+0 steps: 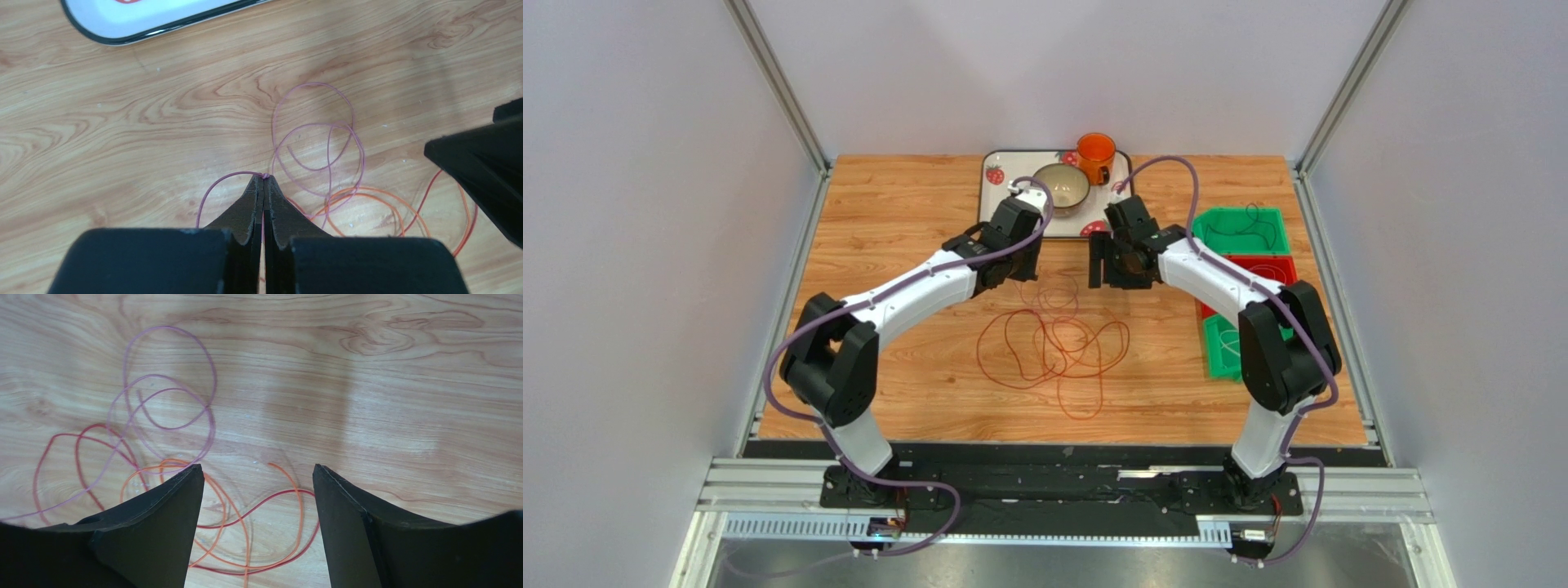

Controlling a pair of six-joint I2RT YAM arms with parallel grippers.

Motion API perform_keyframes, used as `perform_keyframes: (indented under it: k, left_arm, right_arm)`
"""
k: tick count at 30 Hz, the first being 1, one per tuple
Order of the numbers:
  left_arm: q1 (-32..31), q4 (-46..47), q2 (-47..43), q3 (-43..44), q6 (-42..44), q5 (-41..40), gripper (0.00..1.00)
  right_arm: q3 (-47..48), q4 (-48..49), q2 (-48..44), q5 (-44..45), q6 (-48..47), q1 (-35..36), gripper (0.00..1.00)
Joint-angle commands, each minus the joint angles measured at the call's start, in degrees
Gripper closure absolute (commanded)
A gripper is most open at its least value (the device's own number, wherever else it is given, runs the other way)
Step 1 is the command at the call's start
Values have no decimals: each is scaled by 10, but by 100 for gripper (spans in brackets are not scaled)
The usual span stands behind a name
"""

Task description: Untangle the cables

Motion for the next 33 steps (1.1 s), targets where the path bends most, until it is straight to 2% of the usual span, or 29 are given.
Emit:
perform_keyframes:
  k: [1, 6, 11, 15, 19, 24, 29, 33]
  left_arm:
    - [1, 58, 42, 14, -6, 13, 100]
    - [3, 51, 87, 22, -15, -11, 100]
    - [15, 54, 95, 27, -32, -5, 100]
    - [27, 74, 106, 26, -32, 22, 100]
    - [32, 77, 116, 32, -34, 15, 100]
    - [32, 81, 119, 31, -34, 15, 100]
    - [32, 84, 120, 29, -35, 15, 100]
    - [33, 84, 121, 29, -38, 14, 100]
  right_arm:
    - [12, 15, -20, -76, 5, 14, 30]
    - [58, -32, 45, -43, -3, 33, 35]
    - [86, -38, 82, -32, 4, 48, 38]
    - [120, -57, 113, 13, 15, 55, 39]
    - [160, -78, 151, 51, 27, 59, 41]
    - [187, -83, 174, 57, 36, 59, 44]
    - [199, -86, 196, 72, 42, 59, 53]
    - [207, -87, 210, 70, 42, 61, 55]
